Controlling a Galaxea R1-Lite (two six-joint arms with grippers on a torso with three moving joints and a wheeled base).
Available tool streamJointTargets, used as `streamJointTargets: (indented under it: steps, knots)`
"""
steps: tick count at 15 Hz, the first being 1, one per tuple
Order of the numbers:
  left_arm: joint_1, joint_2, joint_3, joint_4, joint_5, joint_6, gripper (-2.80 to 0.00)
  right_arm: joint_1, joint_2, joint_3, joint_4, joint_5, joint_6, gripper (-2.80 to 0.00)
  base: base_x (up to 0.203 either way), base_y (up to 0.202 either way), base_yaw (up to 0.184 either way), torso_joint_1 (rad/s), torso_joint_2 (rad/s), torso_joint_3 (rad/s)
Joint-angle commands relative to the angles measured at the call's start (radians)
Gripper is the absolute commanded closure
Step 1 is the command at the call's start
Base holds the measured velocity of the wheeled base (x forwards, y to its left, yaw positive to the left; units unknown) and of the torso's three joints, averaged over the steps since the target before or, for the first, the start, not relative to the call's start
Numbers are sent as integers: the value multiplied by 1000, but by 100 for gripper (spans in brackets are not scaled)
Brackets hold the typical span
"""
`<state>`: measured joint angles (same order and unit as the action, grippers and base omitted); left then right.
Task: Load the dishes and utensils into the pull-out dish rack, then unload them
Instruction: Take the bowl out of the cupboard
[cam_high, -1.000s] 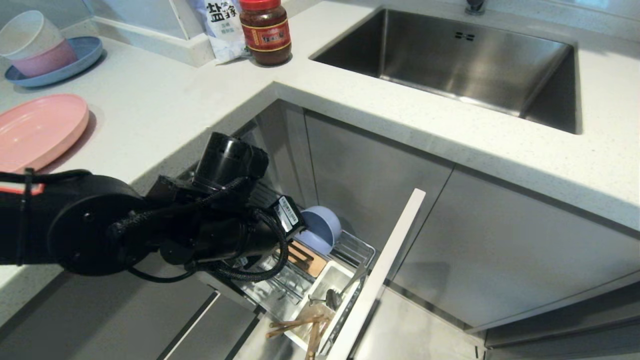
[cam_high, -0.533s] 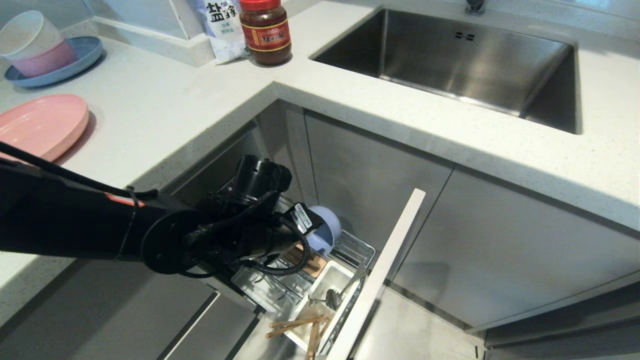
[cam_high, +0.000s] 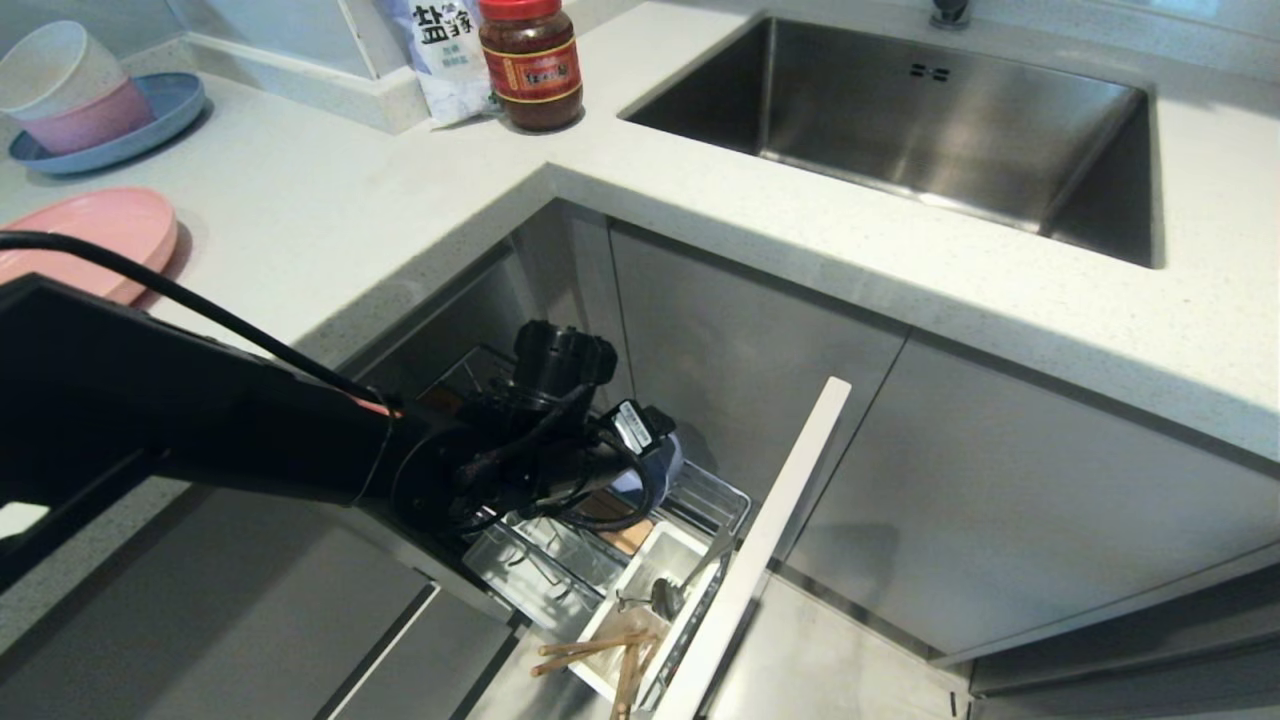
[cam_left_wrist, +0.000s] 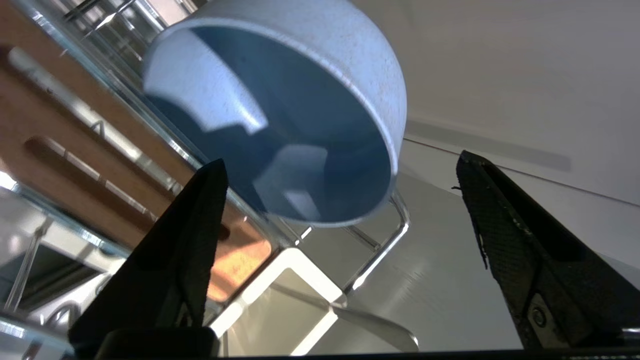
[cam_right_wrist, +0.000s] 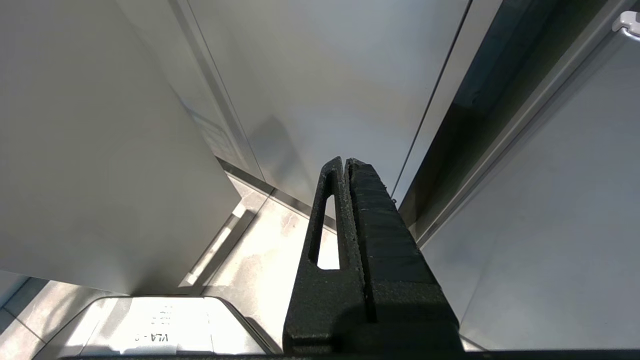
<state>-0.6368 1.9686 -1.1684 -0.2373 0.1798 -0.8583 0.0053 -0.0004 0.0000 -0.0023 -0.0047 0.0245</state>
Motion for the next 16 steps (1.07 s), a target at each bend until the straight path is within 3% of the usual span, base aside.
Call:
streamJointTargets:
  steps: [1, 8, 9, 16]
  knots:
    - [12, 24, -8, -16, -4, 7, -280, 1, -4, 2, -1, 0, 0, 0, 0, 0, 0, 0, 0, 0]
    - [12, 44, -32, -36, -20, 36, -280, 0, -4, 2, -1, 0, 0, 0, 0, 0, 0, 0, 0, 0]
    - [12, 44, -33, -34, -20, 36, 0, 1, -4, 2, 1, 0, 0, 0, 0, 0, 0, 0, 0, 0]
    - [-2, 41, -30, -33, -20, 38, 0, -1, -4, 2, -1, 0, 0, 0, 0, 0, 0, 0, 0, 0]
